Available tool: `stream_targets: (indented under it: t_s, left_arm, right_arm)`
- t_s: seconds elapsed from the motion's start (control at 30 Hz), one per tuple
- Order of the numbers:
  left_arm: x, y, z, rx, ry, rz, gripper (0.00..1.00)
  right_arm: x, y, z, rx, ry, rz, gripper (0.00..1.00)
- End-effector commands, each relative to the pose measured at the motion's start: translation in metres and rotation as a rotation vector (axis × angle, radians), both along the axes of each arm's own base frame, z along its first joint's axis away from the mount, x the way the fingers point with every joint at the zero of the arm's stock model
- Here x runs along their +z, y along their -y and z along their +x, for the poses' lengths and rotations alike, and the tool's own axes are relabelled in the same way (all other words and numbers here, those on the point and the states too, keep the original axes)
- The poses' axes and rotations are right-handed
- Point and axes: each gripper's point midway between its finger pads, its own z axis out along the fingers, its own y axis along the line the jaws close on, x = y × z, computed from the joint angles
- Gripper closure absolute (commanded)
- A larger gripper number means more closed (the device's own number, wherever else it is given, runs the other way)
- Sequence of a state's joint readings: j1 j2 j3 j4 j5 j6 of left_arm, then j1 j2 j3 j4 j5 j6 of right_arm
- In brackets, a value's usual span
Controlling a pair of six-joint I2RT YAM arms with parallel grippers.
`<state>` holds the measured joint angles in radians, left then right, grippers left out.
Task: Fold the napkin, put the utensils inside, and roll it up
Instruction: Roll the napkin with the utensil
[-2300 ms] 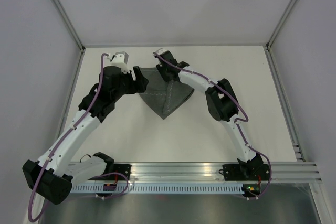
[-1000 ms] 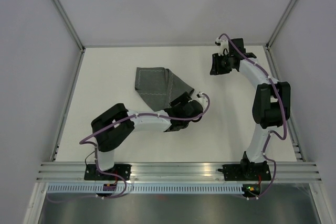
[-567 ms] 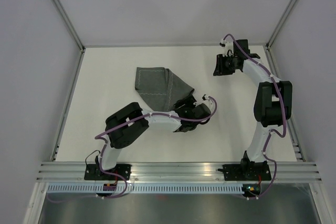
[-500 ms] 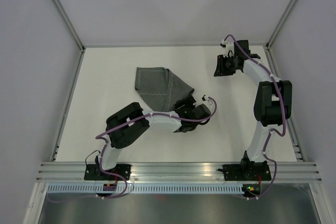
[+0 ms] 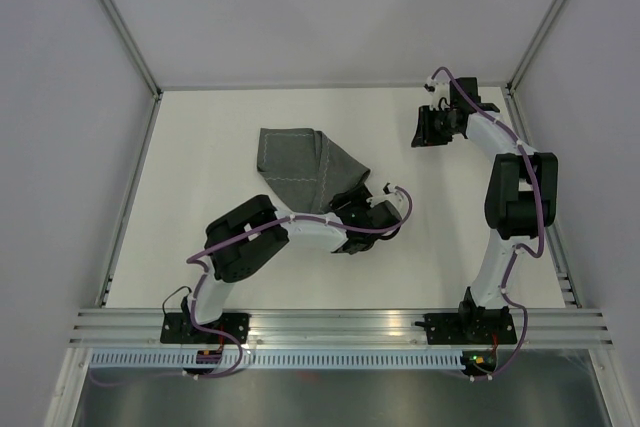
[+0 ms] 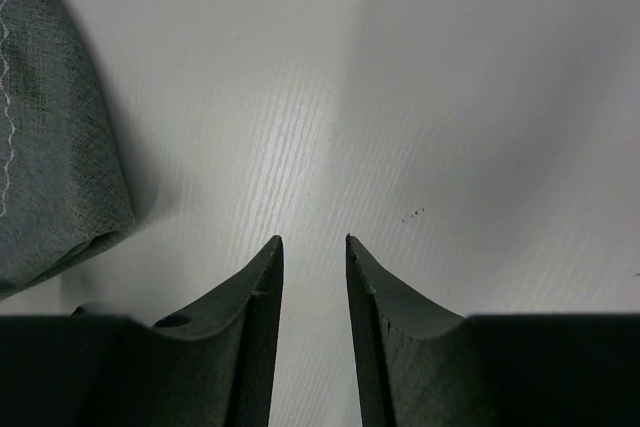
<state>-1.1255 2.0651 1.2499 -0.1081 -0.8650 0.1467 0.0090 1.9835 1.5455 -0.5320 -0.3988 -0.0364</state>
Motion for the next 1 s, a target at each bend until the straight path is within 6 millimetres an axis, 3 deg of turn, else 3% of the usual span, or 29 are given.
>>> stream_targets:
  t_s: [0.0, 0.97]
  left_arm:
    - [-0.018, -0.004, -0.006, 0.021, -0.025, 0.009, 0.31]
    - [-0.065, -0.024, 0.003, 0.028, -0.091, 0.046, 0.48]
  right_arm:
    - [0.013, -0.002, 0.01, -0.009, 0.029, 0.025, 0.63]
    - [0.014, -0.002, 0.012, -0.017, 0.026, 0.021, 0.71]
